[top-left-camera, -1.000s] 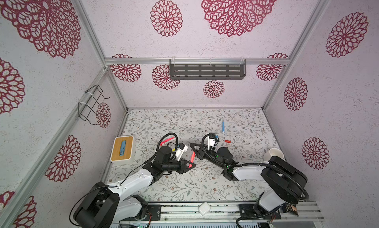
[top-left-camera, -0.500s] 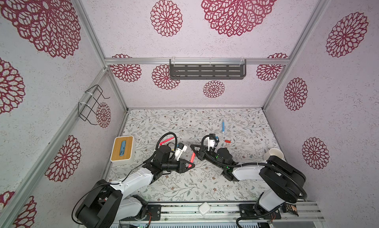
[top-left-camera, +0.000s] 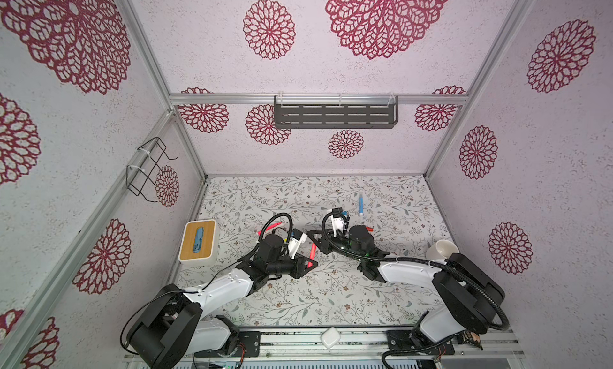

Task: Insert the pens into the pen caps
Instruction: 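Close the right gripper on the capped highlighter while the left gripper holds it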

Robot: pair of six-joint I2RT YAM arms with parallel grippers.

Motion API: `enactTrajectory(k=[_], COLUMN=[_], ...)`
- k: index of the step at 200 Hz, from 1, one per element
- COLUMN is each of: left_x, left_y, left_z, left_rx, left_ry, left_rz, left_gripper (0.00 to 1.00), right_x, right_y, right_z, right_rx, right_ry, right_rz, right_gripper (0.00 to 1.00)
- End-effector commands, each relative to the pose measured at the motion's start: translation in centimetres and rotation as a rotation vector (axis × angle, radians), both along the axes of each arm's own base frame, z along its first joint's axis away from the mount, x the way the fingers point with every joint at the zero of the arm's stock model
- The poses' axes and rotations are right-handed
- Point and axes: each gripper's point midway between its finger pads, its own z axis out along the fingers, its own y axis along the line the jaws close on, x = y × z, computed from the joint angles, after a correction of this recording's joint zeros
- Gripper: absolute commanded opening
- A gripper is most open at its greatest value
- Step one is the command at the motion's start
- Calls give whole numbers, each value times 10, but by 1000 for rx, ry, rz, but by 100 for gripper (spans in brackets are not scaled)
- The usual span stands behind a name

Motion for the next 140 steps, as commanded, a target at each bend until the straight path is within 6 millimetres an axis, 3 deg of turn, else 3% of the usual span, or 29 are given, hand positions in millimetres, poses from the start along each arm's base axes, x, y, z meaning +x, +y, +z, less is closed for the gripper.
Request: enactTrajectory(k=[1,22,38,64,140], left_x=[77,74,71,68,63], left_y=[8,6,5,4,-2], left_z=[73,71,72,76,82], left_rx=[-107,-107,-112,-125,-151], left_ry=[-256,-253,-259,-275,-291], left_rz=[261,250,246,243,220], left_gripper=[0,0,0,0,0], right_x=[-79,-59,-47,-41,-38], right_y=[15,-9,-25,-37,-47], right_z=[-13,10,17,21,28], right_rx=[-27,63,74,38,34], right_ry=[50,18,4,-12,-36], right_rz=[366,283,241,210,180], right_gripper=[23,46,52,54,50])
